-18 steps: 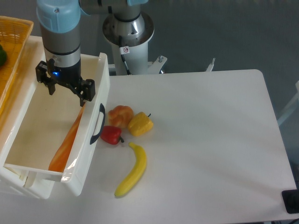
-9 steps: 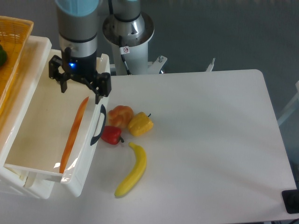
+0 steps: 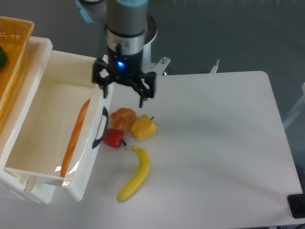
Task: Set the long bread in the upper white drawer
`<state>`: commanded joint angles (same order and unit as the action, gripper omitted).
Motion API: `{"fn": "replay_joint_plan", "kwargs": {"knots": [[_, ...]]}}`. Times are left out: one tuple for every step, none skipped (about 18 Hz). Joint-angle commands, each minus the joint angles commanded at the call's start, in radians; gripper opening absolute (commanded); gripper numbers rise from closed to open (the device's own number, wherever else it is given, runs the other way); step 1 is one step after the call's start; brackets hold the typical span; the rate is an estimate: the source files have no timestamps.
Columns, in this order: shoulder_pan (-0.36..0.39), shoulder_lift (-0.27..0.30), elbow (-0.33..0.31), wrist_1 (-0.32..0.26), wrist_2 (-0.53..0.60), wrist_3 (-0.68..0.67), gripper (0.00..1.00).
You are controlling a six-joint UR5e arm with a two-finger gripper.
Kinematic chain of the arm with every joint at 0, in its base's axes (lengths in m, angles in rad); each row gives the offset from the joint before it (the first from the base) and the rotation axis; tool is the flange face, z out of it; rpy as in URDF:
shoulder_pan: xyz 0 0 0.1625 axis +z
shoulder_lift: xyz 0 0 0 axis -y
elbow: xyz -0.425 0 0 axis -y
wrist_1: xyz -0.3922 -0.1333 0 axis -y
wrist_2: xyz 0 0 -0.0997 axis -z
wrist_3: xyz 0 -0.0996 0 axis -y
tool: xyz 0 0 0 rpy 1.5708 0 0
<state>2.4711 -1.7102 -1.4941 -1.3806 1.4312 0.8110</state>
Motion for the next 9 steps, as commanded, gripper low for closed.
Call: {"fn": "replay_joint_plan", "kwargs": {"knots": [[0.021, -0.011, 0.0, 0.0, 0.002, 0.046, 1.0], [0.043, -0.019, 0.0, 0.0, 0.003, 0.089, 1.0], [0.061, -0.035, 0.0, 0.0, 0.008, 0.144, 1.0], [0.074, -0.058, 0.0, 0.008, 0.032, 0.207, 1.0], [0.078, -0.081, -0.002, 0.026, 0.063, 0.256, 1.0], [0.08, -0.1, -0.003, 0.049, 0.092, 0.278, 1.0], [0.083, -0.12, -0.005, 0.076, 0.113, 0.283, 1.0], [0.094, -0.14, -0.003, 0.095, 0.13, 0.284, 1.0], [0.101, -0.161, -0.003, 0.11, 0.138, 0.286, 1.0]]}}
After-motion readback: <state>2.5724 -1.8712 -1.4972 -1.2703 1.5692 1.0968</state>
